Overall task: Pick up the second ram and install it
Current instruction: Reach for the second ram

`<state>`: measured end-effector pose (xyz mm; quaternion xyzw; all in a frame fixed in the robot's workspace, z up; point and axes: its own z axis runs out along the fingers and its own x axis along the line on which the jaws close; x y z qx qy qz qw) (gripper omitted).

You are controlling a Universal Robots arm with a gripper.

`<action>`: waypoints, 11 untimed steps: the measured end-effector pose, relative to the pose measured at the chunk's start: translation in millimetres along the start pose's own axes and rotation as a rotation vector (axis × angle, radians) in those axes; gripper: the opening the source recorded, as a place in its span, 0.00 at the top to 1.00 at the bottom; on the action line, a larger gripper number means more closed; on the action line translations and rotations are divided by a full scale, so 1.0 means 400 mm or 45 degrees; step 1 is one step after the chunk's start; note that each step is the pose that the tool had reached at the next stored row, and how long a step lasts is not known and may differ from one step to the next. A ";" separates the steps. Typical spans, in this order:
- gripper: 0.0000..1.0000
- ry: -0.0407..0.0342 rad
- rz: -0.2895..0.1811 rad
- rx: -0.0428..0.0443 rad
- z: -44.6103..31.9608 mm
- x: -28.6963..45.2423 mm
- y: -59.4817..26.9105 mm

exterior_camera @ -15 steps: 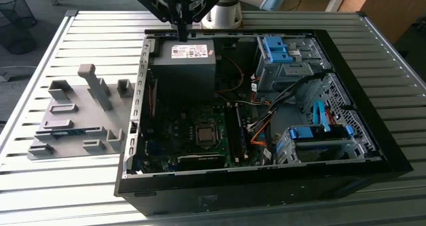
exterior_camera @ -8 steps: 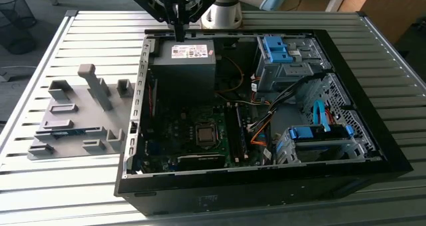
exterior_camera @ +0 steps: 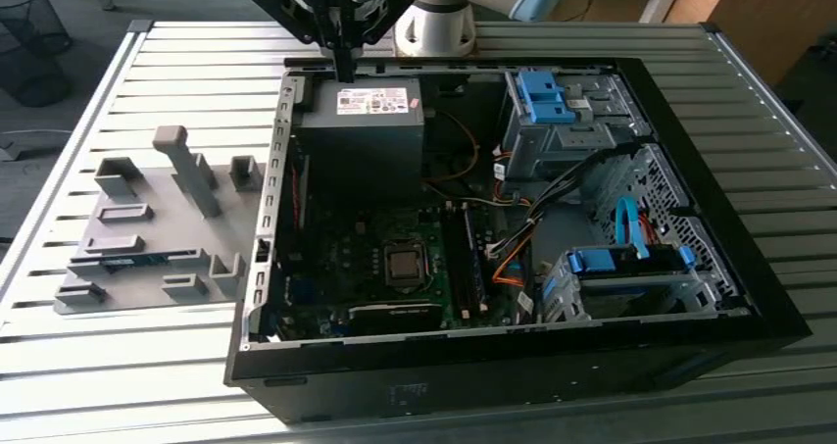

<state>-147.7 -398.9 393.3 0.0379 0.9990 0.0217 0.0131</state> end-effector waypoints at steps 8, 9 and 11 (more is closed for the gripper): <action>0.89 0.0000 0.000 0.000 0.000 0.017 -0.001; 0.89 0.0000 0.000 0.000 0.000 0.020 -0.001; 0.89 0.0000 0.000 0.000 -0.001 0.025 -0.002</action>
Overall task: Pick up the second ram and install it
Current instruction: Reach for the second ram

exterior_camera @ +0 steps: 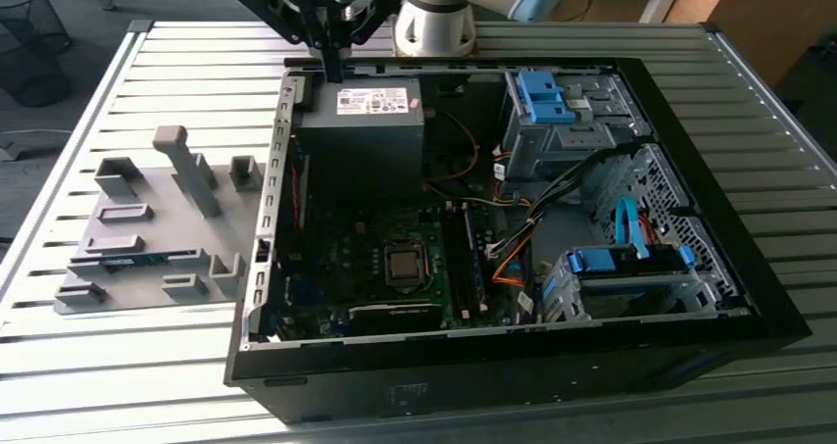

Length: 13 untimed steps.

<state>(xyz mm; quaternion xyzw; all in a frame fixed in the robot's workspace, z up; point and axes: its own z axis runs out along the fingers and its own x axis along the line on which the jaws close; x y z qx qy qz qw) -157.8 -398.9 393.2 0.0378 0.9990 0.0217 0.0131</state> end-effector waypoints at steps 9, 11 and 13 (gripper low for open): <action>0.89 0.0000 0.000 0.000 -0.001 0.022 -0.002; 0.89 0.0000 0.000 0.000 -0.001 0.027 -0.002; 0.89 0.0000 0.000 0.000 -0.001 0.032 -0.002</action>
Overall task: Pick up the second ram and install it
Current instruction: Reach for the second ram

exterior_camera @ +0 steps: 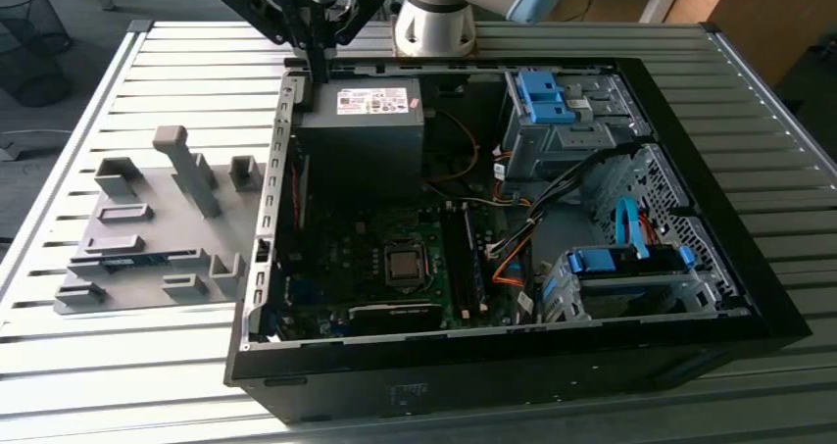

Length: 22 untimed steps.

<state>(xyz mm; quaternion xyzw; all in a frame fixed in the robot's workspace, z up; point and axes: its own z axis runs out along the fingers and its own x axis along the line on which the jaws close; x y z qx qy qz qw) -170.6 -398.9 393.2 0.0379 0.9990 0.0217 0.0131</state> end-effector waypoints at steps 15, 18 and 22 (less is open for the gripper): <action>0.89 0.0000 0.000 0.000 -0.001 0.043 -0.003; 0.89 -0.0001 0.000 0.000 -0.001 0.051 -0.004; 0.89 0.0000 0.000 0.000 -0.001 0.063 -0.005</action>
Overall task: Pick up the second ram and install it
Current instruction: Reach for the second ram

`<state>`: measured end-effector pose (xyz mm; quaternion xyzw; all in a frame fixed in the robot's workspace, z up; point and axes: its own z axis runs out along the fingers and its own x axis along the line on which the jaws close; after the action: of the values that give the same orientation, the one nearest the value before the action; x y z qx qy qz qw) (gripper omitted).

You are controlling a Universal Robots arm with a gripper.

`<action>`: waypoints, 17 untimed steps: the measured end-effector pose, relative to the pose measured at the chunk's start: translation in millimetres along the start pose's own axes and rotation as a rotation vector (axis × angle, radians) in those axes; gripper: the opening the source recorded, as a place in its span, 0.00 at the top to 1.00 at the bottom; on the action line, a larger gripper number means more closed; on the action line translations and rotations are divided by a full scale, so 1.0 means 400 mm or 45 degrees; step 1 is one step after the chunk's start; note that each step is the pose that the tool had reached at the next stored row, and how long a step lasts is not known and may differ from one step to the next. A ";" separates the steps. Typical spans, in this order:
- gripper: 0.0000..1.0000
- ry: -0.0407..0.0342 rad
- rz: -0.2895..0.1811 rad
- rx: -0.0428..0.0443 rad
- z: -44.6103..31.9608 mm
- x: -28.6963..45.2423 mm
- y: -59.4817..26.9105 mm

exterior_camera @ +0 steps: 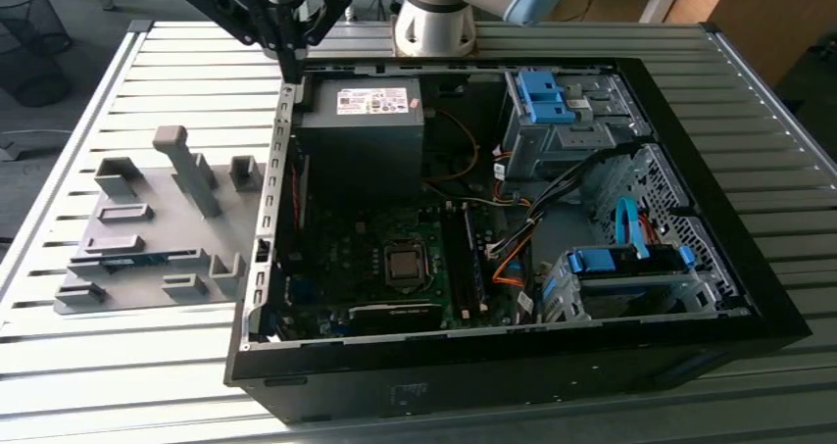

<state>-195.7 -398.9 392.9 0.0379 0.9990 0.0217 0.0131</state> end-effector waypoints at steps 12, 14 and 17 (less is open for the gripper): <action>0.89 0.0000 0.000 0.000 -0.001 0.033 -0.002; 0.89 0.0000 0.000 0.000 -0.001 0.038 -0.003; 0.89 0.0000 0.000 0.000 -0.001 0.046 -0.003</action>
<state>-214.0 -398.9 392.7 0.0379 0.9990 0.0217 0.0131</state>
